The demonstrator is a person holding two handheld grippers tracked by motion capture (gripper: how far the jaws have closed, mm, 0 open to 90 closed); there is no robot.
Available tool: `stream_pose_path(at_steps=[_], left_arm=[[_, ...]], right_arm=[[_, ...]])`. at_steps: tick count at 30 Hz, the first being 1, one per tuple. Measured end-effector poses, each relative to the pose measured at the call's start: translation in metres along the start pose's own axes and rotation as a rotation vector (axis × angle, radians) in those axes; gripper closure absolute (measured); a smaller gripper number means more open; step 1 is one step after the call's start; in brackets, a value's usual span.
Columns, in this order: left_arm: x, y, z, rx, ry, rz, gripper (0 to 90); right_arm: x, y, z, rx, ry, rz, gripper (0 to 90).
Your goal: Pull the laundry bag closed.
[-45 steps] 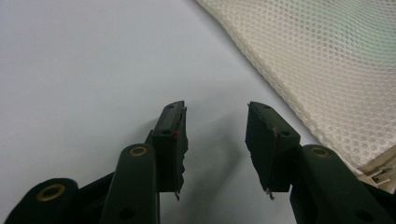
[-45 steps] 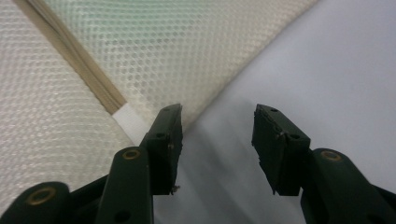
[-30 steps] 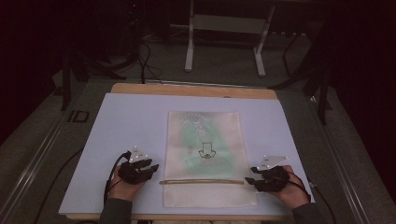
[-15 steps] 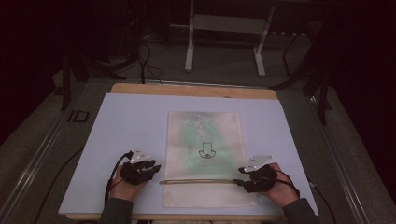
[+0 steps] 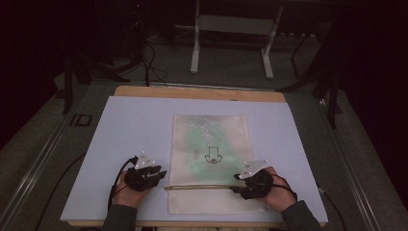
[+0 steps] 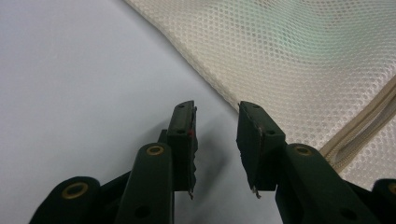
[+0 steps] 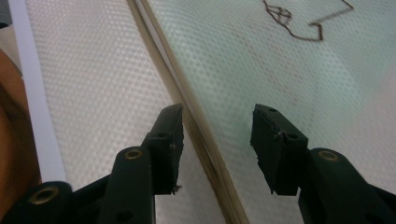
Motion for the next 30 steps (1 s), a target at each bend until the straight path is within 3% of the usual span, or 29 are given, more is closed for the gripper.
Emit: stream_pose_path(at_steps=[30], left_arm=[[0.0,0.001,-0.001,-0.009,-0.013,-0.013,66.2]], right_arm=[[-0.047,-0.036,-0.028,-0.095,0.05,0.098,53.1]])
Point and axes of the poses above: each handheld gripper's, and its own axes: z roughly backward along the jaws, x roughly out of its underside, y roughly to its right, the point moved 4 cm from there along -z, roughly forward along the jaws, and after that the axes turned 15 degrees about x, right-handed, at the moved point
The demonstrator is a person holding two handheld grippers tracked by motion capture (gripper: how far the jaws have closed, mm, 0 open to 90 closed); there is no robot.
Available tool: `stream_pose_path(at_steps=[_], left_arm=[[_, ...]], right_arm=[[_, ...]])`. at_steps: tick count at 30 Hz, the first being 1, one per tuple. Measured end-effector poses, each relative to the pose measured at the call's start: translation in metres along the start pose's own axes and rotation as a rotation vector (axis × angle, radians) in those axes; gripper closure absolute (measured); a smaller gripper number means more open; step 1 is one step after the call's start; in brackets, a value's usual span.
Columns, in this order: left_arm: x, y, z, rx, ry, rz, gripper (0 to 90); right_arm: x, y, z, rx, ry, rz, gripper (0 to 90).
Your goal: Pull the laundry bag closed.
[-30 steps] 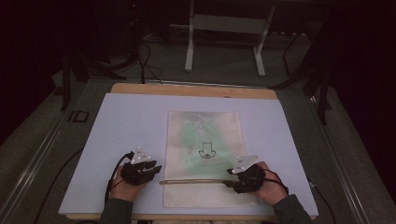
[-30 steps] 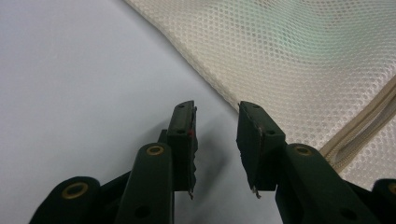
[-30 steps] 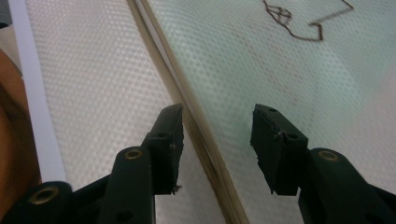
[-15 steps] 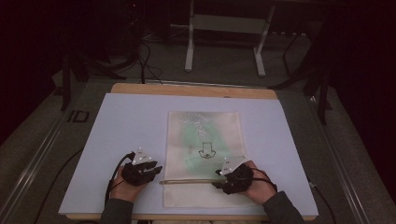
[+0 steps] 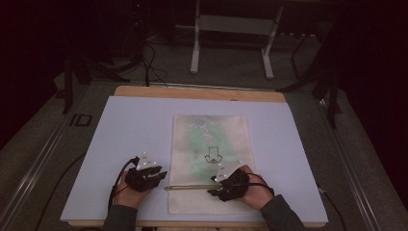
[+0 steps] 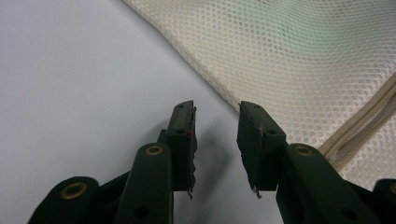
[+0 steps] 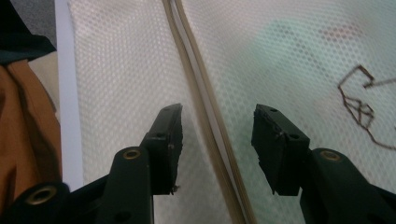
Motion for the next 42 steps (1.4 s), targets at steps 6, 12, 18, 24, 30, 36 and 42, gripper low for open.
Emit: stream_pose_path(at_steps=[6,12,18,24,30,36,42], left_arm=[[0.0,0.0,0.0,0.001,-0.002,-0.001,66.2],[0.0,0.0,0.0,0.002,-0.002,-0.001,66.2],[0.0,0.001,0.0,0.002,-0.003,-0.003,66.1],[0.0,0.001,0.0,0.002,-0.007,-0.005,66.0],[0.0,0.001,0.0,0.001,-0.007,-0.006,65.9],[0.0,0.001,0.0,0.0,-0.006,-0.003,65.8],[0.0,0.0,0.001,-0.002,-0.004,-0.001,65.7]], right_arm=[[-0.01,-0.006,-0.007,-0.019,0.01,0.015,53.3],[-0.018,-0.01,-0.015,-0.035,0.011,0.027,53.9],[-0.025,-0.014,-0.024,-0.049,0.012,0.034,54.2],[-0.03,-0.018,-0.032,-0.06,0.009,0.04,54.9],[-0.033,-0.02,-0.039,-0.066,0.006,0.045,55.2],[-0.036,-0.023,-0.047,-0.072,0.003,0.045,55.5],[-0.041,-0.027,-0.054,-0.076,0.001,0.058,57.1]])
Point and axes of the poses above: each handheld gripper's, and its own axes: z roughly backward along the jaws, x roughly out of its underside, y roughly to its right, the point moved 4 cm from there along -z, roughly forward along the jaws, and after that the axes turned 15 degrees about x, right-handed, at the moved point
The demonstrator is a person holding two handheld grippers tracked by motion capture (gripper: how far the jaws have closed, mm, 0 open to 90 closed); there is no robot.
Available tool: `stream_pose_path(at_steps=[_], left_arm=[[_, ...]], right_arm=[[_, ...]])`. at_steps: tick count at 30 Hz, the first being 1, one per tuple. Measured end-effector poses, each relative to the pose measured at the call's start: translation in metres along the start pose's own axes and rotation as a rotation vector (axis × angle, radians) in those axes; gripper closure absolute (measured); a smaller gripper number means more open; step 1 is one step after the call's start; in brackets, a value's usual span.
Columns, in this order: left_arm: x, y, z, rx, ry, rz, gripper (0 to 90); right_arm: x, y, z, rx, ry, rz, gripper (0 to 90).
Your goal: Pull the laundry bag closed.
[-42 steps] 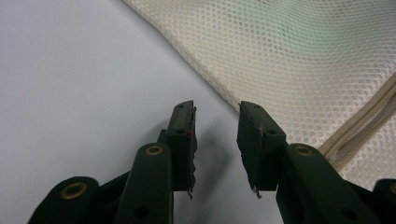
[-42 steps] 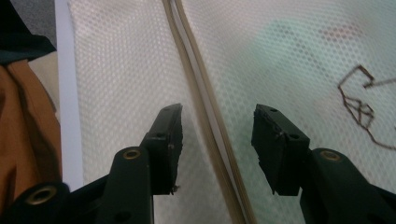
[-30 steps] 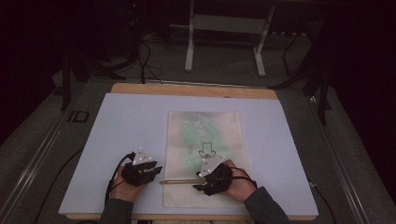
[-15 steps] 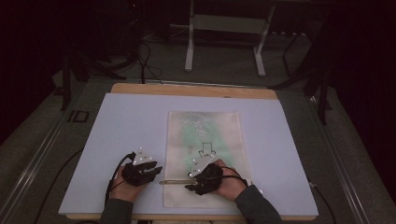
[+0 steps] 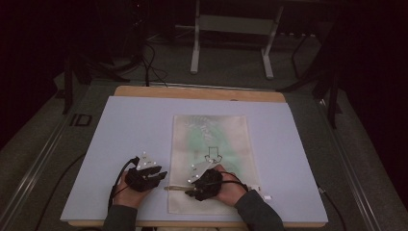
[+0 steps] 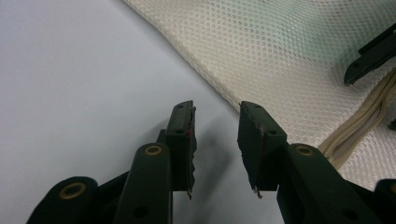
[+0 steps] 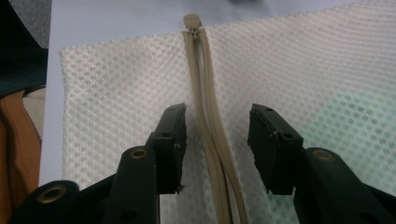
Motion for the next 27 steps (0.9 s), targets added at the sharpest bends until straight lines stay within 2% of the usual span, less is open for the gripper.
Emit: stream_pose_path(at_steps=[20,27], left_arm=[[0.0,-0.001,0.001,-0.005,-0.002,0.003,65.2],[0.0,-0.002,0.002,-0.018,0.003,0.006,65.1]], right_arm=[[-0.025,-0.009,-0.017,-0.023,0.012,0.024,56.9],[-0.036,-0.012,-0.018,-0.027,0.038,0.024,58.2]])
Point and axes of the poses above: each handheld gripper's, and its own axes: z roughly backward along the jaws, x roughly out of its underside, y roughly to its right, the point moved 4 cm from there along -z, roughly forward along the jaws, and after that the axes turned 15 degrees about x, right-handed, at the moved point
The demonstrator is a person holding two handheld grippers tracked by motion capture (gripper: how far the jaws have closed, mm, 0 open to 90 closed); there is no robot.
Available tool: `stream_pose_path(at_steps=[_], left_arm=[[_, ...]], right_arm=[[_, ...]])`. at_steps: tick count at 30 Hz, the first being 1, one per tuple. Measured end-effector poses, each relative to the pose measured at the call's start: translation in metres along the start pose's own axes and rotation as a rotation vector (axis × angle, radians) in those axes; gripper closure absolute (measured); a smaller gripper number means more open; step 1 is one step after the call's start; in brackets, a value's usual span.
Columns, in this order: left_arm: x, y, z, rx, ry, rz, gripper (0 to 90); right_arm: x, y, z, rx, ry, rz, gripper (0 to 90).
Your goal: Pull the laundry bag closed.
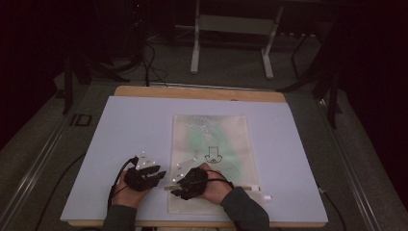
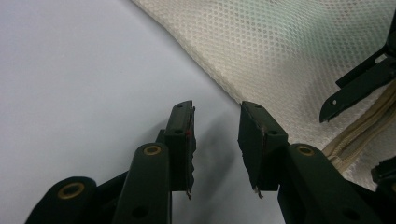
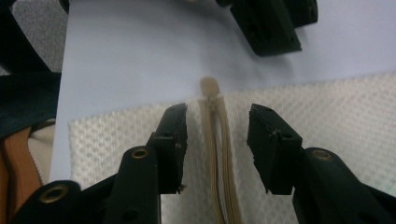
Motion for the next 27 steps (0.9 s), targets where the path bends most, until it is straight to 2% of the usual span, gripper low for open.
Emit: stream_pose_path(at_steps=[6,14,23,27], left_arm=[[0.0,-0.001,0.001,-0.004,0.006,0.002,64.9],[0.001,-0.004,0.004,-0.014,0.015,0.015,65.0],[0.001,-0.005,0.006,-0.019,0.024,0.024,64.9],[0.001,-0.005,0.008,-0.021,0.029,0.029,64.9]], right_arm=[[-0.011,-0.002,-0.003,-0.002,0.017,0.013,61.5],[-0.017,-0.005,-0.012,-0.009,0.012,0.02,65.6],[-0.021,-0.007,-0.02,0.002,-0.015,0.032,65.6],[-0.025,-0.011,-0.025,0.013,-0.039,0.066,67.3]])
Point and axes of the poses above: each handheld gripper's, and its own axes: z roughly backward along the jaws, x roughly out of its underside, y roughly to its right, the point moved 4 cm from there along -z, roughly forward along the jaws, and after that the axes turned 15 degrees about x, right-handed, at the moved point
